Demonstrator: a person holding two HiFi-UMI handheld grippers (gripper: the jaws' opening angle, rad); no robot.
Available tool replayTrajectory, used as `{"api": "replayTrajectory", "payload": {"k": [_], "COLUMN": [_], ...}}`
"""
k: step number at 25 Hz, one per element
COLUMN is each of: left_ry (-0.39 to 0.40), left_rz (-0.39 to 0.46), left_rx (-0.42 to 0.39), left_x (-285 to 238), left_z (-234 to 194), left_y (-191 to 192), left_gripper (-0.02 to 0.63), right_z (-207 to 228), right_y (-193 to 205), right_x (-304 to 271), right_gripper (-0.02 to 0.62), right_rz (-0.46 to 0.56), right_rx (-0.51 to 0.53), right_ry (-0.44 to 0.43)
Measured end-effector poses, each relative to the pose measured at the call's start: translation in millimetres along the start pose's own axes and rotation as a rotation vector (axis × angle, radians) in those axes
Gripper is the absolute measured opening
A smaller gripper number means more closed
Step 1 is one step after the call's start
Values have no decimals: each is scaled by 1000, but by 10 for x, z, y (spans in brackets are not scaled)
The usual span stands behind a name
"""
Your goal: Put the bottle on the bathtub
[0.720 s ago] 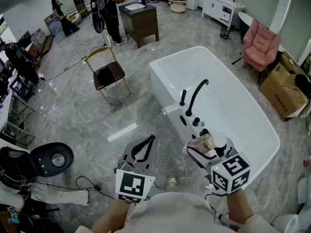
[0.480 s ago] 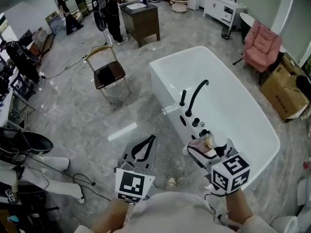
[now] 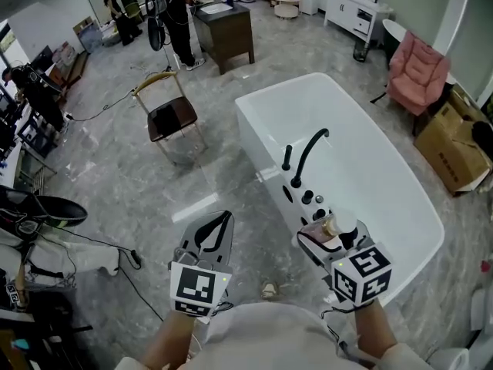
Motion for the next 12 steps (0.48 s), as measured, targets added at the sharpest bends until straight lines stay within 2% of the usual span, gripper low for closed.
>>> {"api": "replayTrajectory", "payload": {"k": [6,12], "left_ry": [-9,-4], "left_rz": [5,25], "left_rx": [18,25], "left_x": [-149,-381], "left_z": [-46,-94], "left_y": [-58,81], "left_gripper": [20,20], "right_z": [132,242], "right_y": [-109,-121], "right_x": [-69,-291], "right_gripper": [382,382], "right_rz": [19,12], "right_rx": [4,32], "right_ry": [-6,3]}}
Point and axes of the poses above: the fingertips, and each gripper's own axes: x backward along the fingers, z to its right, y out of its underside, the point moved 9 cm from there along x, backward along the fingers, and after that the axes turned 9 degrees about -x, right-handed, at the moved point
